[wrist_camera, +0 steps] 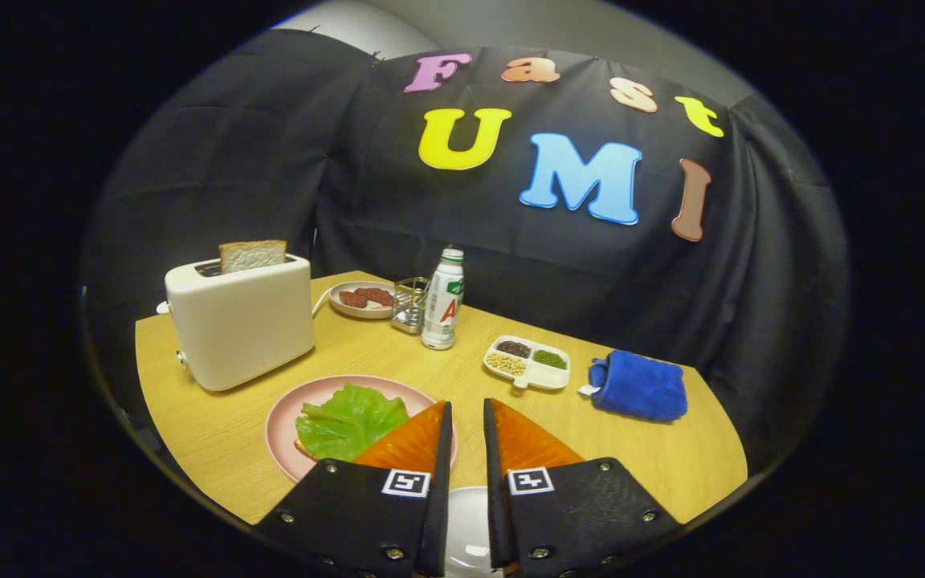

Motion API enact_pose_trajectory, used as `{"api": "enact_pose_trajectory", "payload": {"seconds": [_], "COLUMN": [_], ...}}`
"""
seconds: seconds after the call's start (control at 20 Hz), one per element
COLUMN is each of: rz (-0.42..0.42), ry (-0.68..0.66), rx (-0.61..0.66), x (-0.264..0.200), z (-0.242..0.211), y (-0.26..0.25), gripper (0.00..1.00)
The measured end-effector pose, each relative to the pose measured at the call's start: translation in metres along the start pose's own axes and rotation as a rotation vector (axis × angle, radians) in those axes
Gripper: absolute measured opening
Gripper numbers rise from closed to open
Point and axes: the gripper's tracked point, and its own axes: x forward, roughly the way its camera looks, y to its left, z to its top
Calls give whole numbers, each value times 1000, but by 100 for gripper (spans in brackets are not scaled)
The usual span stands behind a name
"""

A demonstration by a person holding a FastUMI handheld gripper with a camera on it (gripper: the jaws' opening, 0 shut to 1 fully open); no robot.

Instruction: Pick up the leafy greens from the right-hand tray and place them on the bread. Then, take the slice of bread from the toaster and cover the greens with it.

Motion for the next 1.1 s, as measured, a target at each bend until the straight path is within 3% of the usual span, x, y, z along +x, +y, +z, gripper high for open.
{"api": "enact_pose_trajectory", "payload": {"seconds": [0.15,0.3,0.7,1.1], "rz": [-67,-60,164,357], "ry": [-29,-57,-169,-253], "rx": [14,35,96,104], "x": [-26,-45,-64,-36], "z": [12,25,101,164], "y": [-30,-30,61,181], "gripper": [20,20,20,20]}}
